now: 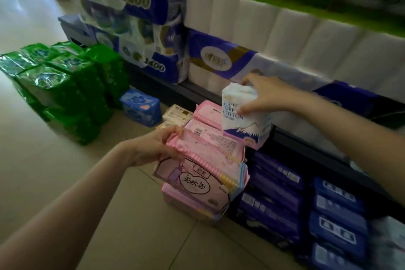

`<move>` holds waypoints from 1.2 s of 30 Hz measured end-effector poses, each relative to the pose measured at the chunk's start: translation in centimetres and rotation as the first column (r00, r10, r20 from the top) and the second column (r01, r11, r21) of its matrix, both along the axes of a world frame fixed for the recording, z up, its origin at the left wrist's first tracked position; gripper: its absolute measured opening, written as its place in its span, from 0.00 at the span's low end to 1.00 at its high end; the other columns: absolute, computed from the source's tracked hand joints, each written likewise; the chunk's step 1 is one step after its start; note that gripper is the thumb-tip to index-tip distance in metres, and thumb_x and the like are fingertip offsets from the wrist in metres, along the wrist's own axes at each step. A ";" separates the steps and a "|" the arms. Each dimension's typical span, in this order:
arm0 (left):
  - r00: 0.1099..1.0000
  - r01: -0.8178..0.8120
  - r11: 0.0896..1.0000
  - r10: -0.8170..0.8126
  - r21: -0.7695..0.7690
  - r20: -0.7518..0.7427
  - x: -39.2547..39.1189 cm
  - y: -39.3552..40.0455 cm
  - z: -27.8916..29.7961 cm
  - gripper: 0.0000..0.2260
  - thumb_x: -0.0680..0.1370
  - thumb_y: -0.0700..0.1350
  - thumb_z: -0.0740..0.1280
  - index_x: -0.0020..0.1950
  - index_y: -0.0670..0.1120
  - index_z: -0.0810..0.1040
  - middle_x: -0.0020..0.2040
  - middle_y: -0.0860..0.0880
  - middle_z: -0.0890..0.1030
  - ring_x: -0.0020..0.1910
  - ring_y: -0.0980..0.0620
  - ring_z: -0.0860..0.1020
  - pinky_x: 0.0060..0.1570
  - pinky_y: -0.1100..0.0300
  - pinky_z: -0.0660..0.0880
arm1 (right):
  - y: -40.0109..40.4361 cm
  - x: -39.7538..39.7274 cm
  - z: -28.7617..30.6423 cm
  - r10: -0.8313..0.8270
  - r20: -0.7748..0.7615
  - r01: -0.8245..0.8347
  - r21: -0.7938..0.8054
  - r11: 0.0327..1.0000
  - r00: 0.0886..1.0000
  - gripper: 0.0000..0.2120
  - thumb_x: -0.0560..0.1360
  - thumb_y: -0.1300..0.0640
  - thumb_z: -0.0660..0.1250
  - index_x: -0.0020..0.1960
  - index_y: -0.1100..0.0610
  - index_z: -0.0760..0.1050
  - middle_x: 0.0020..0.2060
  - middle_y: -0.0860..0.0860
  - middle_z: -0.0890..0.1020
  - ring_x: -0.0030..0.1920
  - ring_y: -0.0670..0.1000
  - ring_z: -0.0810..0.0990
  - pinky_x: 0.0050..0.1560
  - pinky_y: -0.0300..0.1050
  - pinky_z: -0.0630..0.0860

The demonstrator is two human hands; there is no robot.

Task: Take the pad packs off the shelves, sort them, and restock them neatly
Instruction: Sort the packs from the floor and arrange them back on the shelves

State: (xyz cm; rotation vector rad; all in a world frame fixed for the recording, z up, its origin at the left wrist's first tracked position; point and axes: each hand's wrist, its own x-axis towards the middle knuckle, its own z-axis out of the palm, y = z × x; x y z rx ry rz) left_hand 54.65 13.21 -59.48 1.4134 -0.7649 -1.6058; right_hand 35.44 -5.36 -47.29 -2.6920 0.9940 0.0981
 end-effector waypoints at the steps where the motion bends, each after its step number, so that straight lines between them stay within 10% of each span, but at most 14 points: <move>1: 0.998 0.005 1.000 -0.005 -0.005 0.067 -0.9 0.1 -0.8 0.21 0.64 0.29 0.73 0.48 0.49 0.71 0.60 0.45 0.75 0.56 0.44 0.78 0.50 0.53 0.79 | 0.1 0.3 -0.8 -0.001 -0.002 0.001 0.019 1.000 1.000 0.31 0.67 0.45 0.74 0.65 0.51 0.66 0.52 0.48 0.73 0.50 0.50 0.72 0.44 0.43 0.69; 3: 0.836 0.145 0.989 -0.126 0.007 0.533 -2.3 0.1 -2.1 0.17 0.70 0.31 0.68 0.47 0.51 0.69 0.62 0.51 0.70 0.61 0.48 0.73 0.52 0.59 0.76 | 0.0 0.8 -2.2 -0.008 0.000 0.008 0.046 0.999 1.000 0.32 0.67 0.45 0.74 0.65 0.51 0.66 0.53 0.49 0.73 0.50 0.50 0.73 0.45 0.44 0.71; 4: 0.603 0.230 0.971 -0.197 0.068 0.773 -2.8 0.0 -2.5 0.17 0.70 0.34 0.69 0.47 0.53 0.68 0.64 0.52 0.67 0.66 0.48 0.67 0.59 0.56 0.72 | -0.1 1.0 -2.8 -0.013 0.000 0.013 0.050 0.999 1.000 0.33 0.66 0.44 0.74 0.66 0.51 0.66 0.54 0.49 0.73 0.51 0.50 0.73 0.46 0.45 0.72; 7: 0.178 0.280 0.923 -0.318 0.262 0.931 -3.3 0.0 -2.4 0.20 0.70 0.46 0.72 0.57 0.56 0.67 0.75 0.50 0.55 0.75 0.45 0.49 0.73 0.42 0.48 | -0.5 1.1 -4.1 -0.020 0.008 0.019 0.041 0.999 1.000 0.36 0.63 0.43 0.75 0.66 0.51 0.66 0.58 0.50 0.74 0.52 0.50 0.74 0.49 0.47 0.75; 13: 0.239 0.334 0.939 -0.175 0.089 0.955 -5.8 -4.0 1.2 0.24 0.70 0.55 0.71 0.64 0.56 0.69 0.77 0.52 0.49 0.76 0.46 0.45 0.72 0.41 0.46 | -1.6 -0.7 -3.5 -0.083 0.056 0.080 0.048 0.996 0.995 0.35 0.66 0.44 0.74 0.68 0.52 0.64 0.61 0.52 0.74 0.53 0.50 0.73 0.47 0.44 0.72; 17: 0.510 0.269 0.934 0.069 -0.235 0.858 -9.2 -10.5 2.7 0.29 0.71 0.53 0.72 0.68 0.49 0.66 0.70 0.49 0.64 0.70 0.50 0.62 0.65 0.57 0.62 | -3.3 -5.5 -2.5 -0.231 0.113 0.209 0.179 0.961 0.966 0.35 0.67 0.45 0.74 0.68 0.51 0.63 0.62 0.50 0.72 0.56 0.49 0.72 0.52 0.45 0.72; 20: 0.774 0.329 0.919 -0.131 -0.217 0.620 -13.0 -14.9 3.6 0.31 0.70 0.47 0.74 0.69 0.47 0.64 0.60 0.54 0.73 0.61 0.55 0.72 0.55 0.64 0.70 | -4.1 -11.3 -1.9 -0.412 0.150 0.340 0.354 0.871 0.899 0.32 0.68 0.46 0.74 0.67 0.49 0.65 0.59 0.48 0.72 0.56 0.48 0.73 0.51 0.40 0.71; 23: 0.830 0.471 0.874 -0.392 -0.122 0.398 -17.2 -17.6 3.5 0.30 0.68 0.45 0.74 0.67 0.49 0.65 0.55 0.56 0.77 0.55 0.58 0.76 0.52 0.65 0.74 | -3.7 -18.3 -1.3 -0.575 0.162 0.436 0.499 0.749 0.802 0.30 0.67 0.50 0.75 0.65 0.49 0.66 0.55 0.51 0.78 0.54 0.51 0.78 0.51 0.42 0.74; 28: 0.664 0.712 0.695 -0.619 -0.101 0.419 -26.0 -18.9 4.0 0.30 0.67 0.45 0.75 0.66 0.48 0.67 0.59 0.54 0.77 0.57 0.58 0.76 0.57 0.64 0.71 | -1.5 -28.6 0.9 -0.634 0.117 0.505 0.504 0.701 0.764 0.29 0.68 0.56 0.75 0.65 0.50 0.66 0.57 0.48 0.76 0.57 0.47 0.75 0.53 0.35 0.72; 36: 0.005 0.910 0.361 -0.504 0.206 0.864 -39.6 -17.0 0.4 0.22 0.77 0.46 0.67 0.68 0.42 0.67 0.65 0.45 0.73 0.62 0.47 0.73 0.57 0.61 0.68 | 1.8 -40.7 -3.3 -0.339 -0.549 0.539 0.253 0.804 0.764 0.31 0.66 0.51 0.77 0.64 0.52 0.67 0.55 0.46 0.73 0.51 0.47 0.73 0.51 0.39 0.70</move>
